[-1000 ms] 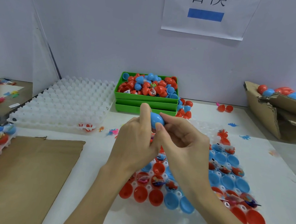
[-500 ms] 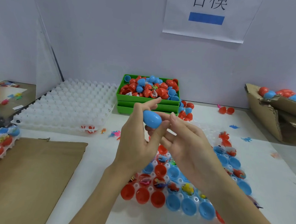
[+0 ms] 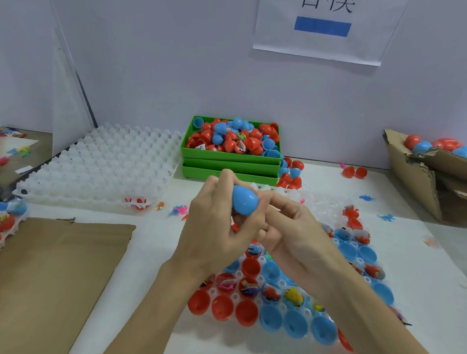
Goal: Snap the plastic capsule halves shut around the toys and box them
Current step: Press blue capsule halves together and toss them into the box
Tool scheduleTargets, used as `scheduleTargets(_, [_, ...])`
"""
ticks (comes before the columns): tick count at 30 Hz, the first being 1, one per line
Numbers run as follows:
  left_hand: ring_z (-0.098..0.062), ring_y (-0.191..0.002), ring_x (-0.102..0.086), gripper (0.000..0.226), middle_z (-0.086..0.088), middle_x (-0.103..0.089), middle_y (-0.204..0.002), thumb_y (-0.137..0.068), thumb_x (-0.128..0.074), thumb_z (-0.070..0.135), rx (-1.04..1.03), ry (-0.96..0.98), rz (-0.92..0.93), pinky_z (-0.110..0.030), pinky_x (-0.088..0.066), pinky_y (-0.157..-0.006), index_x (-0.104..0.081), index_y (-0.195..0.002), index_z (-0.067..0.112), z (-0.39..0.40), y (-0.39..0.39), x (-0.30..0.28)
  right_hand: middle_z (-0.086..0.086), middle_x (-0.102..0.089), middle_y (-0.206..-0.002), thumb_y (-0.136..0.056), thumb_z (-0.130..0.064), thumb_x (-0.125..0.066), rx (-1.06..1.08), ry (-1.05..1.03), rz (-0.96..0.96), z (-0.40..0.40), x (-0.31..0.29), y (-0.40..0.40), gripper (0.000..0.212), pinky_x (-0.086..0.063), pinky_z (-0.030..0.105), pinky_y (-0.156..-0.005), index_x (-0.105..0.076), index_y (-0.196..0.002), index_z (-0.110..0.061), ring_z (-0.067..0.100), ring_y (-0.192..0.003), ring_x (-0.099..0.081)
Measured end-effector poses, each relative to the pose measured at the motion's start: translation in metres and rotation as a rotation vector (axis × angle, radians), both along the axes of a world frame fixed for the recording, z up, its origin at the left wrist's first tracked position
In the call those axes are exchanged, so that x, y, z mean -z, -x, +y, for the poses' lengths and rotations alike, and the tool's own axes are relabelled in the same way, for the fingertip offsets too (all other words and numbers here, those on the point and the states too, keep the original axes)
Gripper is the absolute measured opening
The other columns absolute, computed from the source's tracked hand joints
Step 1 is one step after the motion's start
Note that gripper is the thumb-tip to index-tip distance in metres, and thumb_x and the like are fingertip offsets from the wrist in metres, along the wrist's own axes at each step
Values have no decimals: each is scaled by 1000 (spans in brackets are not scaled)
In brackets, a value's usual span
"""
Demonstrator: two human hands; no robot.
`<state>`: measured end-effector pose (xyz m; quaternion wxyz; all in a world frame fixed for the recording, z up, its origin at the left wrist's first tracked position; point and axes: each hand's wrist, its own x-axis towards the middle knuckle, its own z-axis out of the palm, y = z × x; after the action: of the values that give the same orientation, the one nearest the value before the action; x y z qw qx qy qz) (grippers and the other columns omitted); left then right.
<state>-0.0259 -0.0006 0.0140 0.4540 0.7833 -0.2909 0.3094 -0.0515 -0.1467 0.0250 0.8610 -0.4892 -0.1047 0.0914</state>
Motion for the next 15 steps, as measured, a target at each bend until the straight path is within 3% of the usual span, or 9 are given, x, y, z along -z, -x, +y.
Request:
scheduleTargets(3, [-20, -66, -56, 43, -3, -55, -83, -98, -54, 50, -35, -22, 3, -24, -48, -54, -52, -95, 7, 0, 0, 0, 19, -72, -124, -97, -15, -66, 4, 8, 32, 1, 0, 1, 35, -60, 31, -87, -68, -125, 6, 27, -108, -74])
scheduleTargets(6, [-18, -76, -56, 37, 9, -52, -88, -98, -54, 52, -32, -40, 30, -21, -48, -62, -50, -103, 16, 0, 0, -1, 19, -71, -127, -97, -13, -65, -21, -53, 60, 0, -3, 2, 34, -60, 30, -88, -69, -127, 3, 27, -111, -73])
scheduleTargets(10, [-17, -90, -55, 38, 8, -59, -103, -102, -48, 54, -21, -112, 21, -36, -50, -81, -51, -116, 19, 2, -5, 1, 19, -66, -136, -103, -17, -59, -62, -92, 50, -8, -10, 0, 35, -58, 31, -95, -66, -132, 2, 30, -124, -67])
scheduleTargets(15, [-14, -115, -55, 56, 3, -56, -128, -106, -37, 59, -37, -177, -5, -39, -50, -99, -51, -133, 13, 0, -10, 2, 18, -71, -128, -87, -13, -77, 43, -42, 45, -15, -14, -5, 41, -59, 35, -94, -71, -128, -10, 35, -119, -69])
